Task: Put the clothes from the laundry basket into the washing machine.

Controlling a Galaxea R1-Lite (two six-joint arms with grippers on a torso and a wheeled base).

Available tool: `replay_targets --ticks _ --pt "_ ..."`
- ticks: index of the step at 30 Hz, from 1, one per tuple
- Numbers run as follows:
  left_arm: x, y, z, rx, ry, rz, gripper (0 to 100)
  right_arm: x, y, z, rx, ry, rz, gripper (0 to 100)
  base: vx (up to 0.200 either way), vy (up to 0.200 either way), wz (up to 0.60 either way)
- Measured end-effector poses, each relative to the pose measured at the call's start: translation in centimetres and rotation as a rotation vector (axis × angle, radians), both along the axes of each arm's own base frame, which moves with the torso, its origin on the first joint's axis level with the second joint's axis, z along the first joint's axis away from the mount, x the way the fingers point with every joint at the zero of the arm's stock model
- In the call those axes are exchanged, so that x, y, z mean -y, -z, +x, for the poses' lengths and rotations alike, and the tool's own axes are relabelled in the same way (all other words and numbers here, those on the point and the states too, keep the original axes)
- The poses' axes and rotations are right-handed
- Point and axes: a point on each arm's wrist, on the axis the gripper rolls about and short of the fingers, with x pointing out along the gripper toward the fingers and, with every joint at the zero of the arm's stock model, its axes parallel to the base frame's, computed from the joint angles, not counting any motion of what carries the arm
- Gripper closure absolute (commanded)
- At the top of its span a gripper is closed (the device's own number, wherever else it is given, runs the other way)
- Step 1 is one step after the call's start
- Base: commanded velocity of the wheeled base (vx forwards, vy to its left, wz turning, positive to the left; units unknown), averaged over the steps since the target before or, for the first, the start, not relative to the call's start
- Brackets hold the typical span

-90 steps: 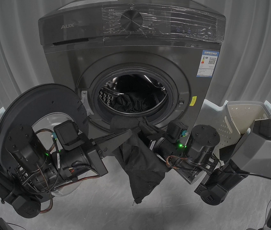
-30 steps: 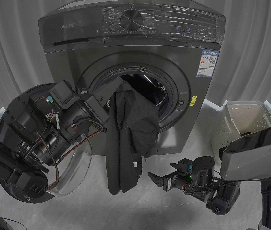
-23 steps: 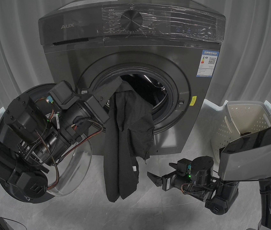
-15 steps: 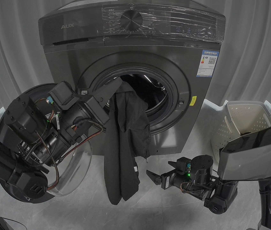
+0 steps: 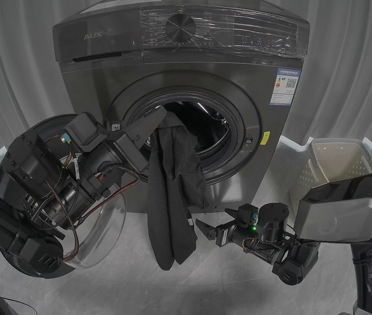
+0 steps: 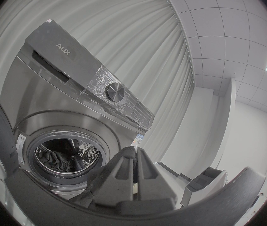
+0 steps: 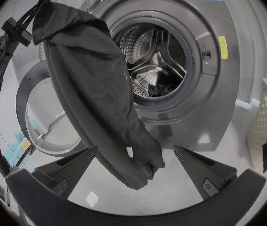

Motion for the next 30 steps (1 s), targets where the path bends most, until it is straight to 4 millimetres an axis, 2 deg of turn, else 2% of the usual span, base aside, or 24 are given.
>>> replay_targets --ticks 4,17,18,26,30 --pt "0.0 0.1 -0.1 -0.003 0.001 0.004 100 -0.5 -0.8 1.3 0.044 -0.06 0.045 0 0.0 0.0 0.0" --pt "0.0 0.4 -0.2 -0.012 0.006 0.012 100 -2.1 -1.9 2.8 0.134 -0.154 0.088 0 0.0 0.0 0.0" --pt "0.0 0.4 -0.2 -0.012 0.007 0.012 100 -2.2 -1.9 3.0 0.142 -0.154 0.091 100 0.0 0.0 0.0" --pt "-0.1 0.6 -0.2 -0.019 0.005 0.015 100 -2.8 -1.6 3.8 0.175 -0.152 0.081 100 0.0 0.0 0.0" --pt "-0.2 0.8 0.1 -0.025 -0.004 0.021 100 -2.4 -2.2 3.6 0.179 -0.14 0.082 100 0.0 0.0 0.0"
